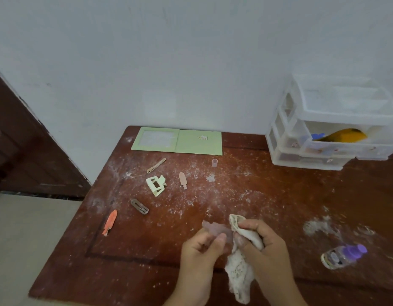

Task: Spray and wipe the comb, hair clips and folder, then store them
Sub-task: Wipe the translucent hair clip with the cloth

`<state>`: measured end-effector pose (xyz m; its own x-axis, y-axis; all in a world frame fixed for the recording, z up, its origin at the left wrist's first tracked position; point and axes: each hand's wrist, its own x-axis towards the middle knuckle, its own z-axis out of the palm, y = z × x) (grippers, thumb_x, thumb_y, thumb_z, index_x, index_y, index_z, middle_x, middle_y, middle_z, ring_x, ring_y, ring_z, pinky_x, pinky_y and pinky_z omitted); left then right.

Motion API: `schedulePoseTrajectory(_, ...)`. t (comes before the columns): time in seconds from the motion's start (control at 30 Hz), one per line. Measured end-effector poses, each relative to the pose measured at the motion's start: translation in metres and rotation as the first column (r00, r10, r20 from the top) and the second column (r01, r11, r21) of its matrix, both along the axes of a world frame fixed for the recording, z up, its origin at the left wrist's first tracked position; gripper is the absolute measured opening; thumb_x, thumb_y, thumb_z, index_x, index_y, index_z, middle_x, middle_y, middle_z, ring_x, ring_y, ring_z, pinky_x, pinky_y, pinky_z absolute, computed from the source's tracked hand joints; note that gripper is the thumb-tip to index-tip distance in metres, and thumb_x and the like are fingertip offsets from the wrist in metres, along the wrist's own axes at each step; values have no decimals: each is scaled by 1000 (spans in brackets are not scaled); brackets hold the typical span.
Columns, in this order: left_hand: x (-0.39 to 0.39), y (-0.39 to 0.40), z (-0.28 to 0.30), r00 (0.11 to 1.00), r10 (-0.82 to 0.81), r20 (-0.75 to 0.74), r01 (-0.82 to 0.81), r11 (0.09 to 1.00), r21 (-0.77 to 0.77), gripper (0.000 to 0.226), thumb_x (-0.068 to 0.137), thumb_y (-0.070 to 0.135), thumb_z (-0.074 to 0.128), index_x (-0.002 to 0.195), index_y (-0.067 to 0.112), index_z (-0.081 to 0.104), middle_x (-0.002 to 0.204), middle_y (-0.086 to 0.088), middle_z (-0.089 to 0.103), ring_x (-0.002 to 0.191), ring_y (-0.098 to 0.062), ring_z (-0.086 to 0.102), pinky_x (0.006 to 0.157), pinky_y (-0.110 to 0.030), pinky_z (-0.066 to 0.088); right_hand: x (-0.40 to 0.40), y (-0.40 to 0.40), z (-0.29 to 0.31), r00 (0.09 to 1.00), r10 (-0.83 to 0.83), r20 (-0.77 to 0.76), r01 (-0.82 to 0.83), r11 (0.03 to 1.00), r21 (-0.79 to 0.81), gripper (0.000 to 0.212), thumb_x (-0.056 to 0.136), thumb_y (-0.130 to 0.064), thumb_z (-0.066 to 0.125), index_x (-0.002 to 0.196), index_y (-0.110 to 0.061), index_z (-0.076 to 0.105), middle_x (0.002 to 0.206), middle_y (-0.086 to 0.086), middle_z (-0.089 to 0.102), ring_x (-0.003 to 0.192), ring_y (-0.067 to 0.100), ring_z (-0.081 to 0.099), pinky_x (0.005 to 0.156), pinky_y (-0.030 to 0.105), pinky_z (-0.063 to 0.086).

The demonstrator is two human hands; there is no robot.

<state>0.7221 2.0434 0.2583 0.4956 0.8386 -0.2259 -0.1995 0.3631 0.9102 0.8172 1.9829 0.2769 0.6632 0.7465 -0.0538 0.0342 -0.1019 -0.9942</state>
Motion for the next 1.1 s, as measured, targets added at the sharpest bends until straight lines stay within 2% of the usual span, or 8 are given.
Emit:
schedulePoseTrajectory(0.17, 0, 6, 2, 989, 60, -132, -52, 997, 59, 32, 90, 0, 46, 63, 9, 61, 60, 3, 67, 70, -2, 66, 68, -21, 50, 0, -2, -15, 983, -89, 159, 98, 994, -51, 40, 73, 9, 67, 66, -31, 61, 76, -16, 65, 73, -3, 61, 58, 1, 42)
schedulePoseTrajectory(0.27, -7, 12, 3, 964, -24, -265, 66, 986, 152, 24, 92, 5, 44, 74, 12, 59, 59, 6, 68, 57, -4, 64, 57, -17, 51, 14, -7, -14, 982, -169, 88, 175, 983, -64, 41, 75, 9, 65, 68, -31, 64, 85, -16, 63, 79, 2, 60, 69, 7, 47)
schedulePoseTrajectory(0.43, -18, 13, 1, 897, -183, -403, 285, 935, 211, 31, 89, 4, 52, 60, 15, 60, 42, 4, 57, 40, -3, 52, 46, -16, 42, 32, -5, 7, 903, 120, 414, -167, 983, 80, 31, 72, -31, 65, 88, -58, 63, 125, -31, 47, 107, -14, 49, 82, 2, 41)
schedulePoseTrajectory(0.57, -22, 10, 11, 865, -304, -399, 443, 837, 321, 32, 81, 18, 59, 50, 24, 57, 41, 7, 55, 36, -1, 45, 44, -13, 37, 36, 11, 2, 583, 492, 646, -511, 840, -179, 25, 85, -33, 51, 108, -35, 61, 131, -13, 48, 113, -3, 44, 88, 8, 39)
schedulePoseTrajectory(0.7, -26, 12, 9, 862, -305, -405, 484, 734, 477, 23, 67, 39, 48, 47, 29, 54, 42, 11, 53, 41, 1, 47, 48, -9, 34, 27, 14, -1, 538, 589, 602, -588, 775, -232, 35, 87, -26, 43, 110, -8, 63, 99, -2, 60, 86, -10, 44, 80, -2, 31)
schedulePoseTrajectory(0.83, -24, 14, -8, 848, -263, -460, 507, 656, 559, 29, 72, 40, 45, 51, 20, 46, 48, 6, 44, 48, -3, 41, 50, -13, 29, 10, 5, -16, 697, 435, 569, -381, 898, -220, 52, 83, -43, 27, 110, -10, 57, 99, -15, 52, 87, -17, 42, 82, -3, 27)
schedulePoseTrajectory(0.97, -16, 16, -20, 792, -258, -553, 578, 605, 547, 31, 73, 42, 43, 50, 21, 40, 49, 6, 39, 49, -6, 37, 50, -16, 25, 5, 4, -29, 870, 288, 400, -190, 945, -267, 11, 96, -21, 38, 101, -23, 48, 88, -21, 48, 80, -13, 45, 70, 0, 34)
schedulePoseTrajectory(1.1, -1, 14, -28, 725, -257, -639, 630, 624, 463, 28, 76, 32, 43, 51, 21, 40, 47, 7, 38, 51, -8, 37, 50, -17, 26, 9, 4, -49, 955, 114, 274, -31, 957, -290, 8, 96, -18, 38, 96, -21, 45, 82, -12, 49, 74, 0, 47, 60, 11, 36)
